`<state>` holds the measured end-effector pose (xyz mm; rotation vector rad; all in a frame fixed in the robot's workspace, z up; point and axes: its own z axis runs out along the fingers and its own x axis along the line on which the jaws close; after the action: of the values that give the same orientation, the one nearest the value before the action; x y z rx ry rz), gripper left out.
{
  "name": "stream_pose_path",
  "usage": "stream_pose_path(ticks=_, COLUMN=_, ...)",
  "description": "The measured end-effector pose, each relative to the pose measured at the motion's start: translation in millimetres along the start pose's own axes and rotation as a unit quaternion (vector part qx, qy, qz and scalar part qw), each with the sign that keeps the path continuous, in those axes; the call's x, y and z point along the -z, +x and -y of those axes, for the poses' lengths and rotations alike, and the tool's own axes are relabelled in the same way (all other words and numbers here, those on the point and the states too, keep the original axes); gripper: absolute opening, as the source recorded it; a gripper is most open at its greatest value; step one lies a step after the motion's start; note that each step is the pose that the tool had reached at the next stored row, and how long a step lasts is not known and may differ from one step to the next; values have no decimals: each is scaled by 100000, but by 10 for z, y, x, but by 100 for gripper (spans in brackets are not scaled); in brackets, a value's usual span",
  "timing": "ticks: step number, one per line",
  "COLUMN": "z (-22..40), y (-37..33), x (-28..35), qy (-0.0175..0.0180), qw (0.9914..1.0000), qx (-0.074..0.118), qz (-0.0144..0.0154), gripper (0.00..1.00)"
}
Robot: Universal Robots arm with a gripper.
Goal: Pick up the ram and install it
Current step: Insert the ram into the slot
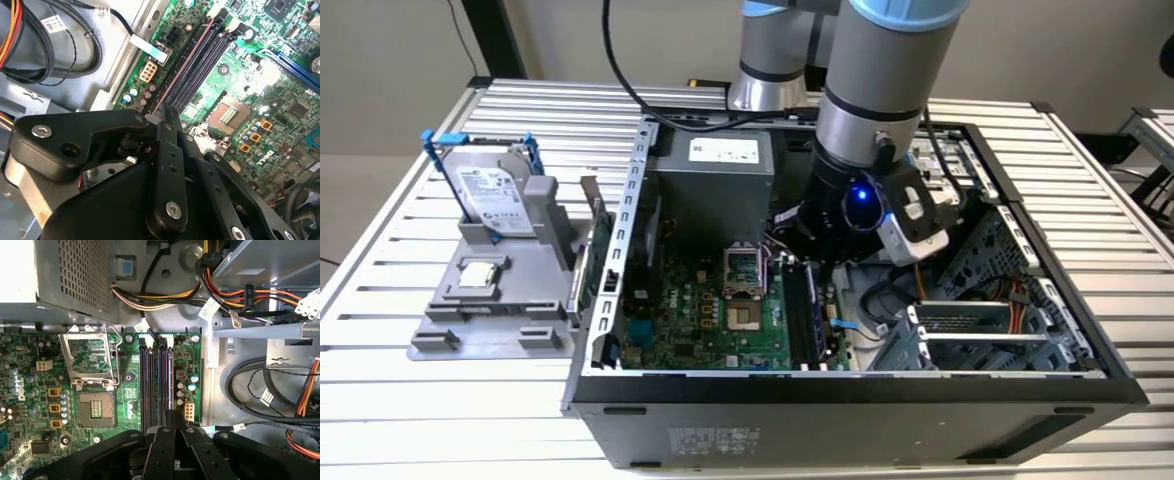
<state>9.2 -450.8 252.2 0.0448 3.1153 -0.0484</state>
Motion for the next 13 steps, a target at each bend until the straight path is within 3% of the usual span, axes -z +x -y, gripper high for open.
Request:
stream_pose_path(ticks=2, z=0, y=0, x=-1, qy=-1385, qw=99990, qx=195, qz=-30, gripper=0)
stream_pose_path(ticks=5, z=10, y=-1, x=-1, qy=-4052, qw=99918, qx=237, qz=-95, gripper=0)
stream_pose_path(ticks=6, z=14, y=-1, x=-2, qy=-4322, qw=99906, qx=345, qz=-100, gripper=0)
stream_pose_path(ticks=10, z=16, y=-1, x=-1, qy=-4393, qw=99851, qx=3223, qz=-3, gripper=0)
stream_pose_path(ticks=13, z=17, y=-1, x=-1, qy=-4430, qw=99733, qx=5798, qz=-24, gripper=0)
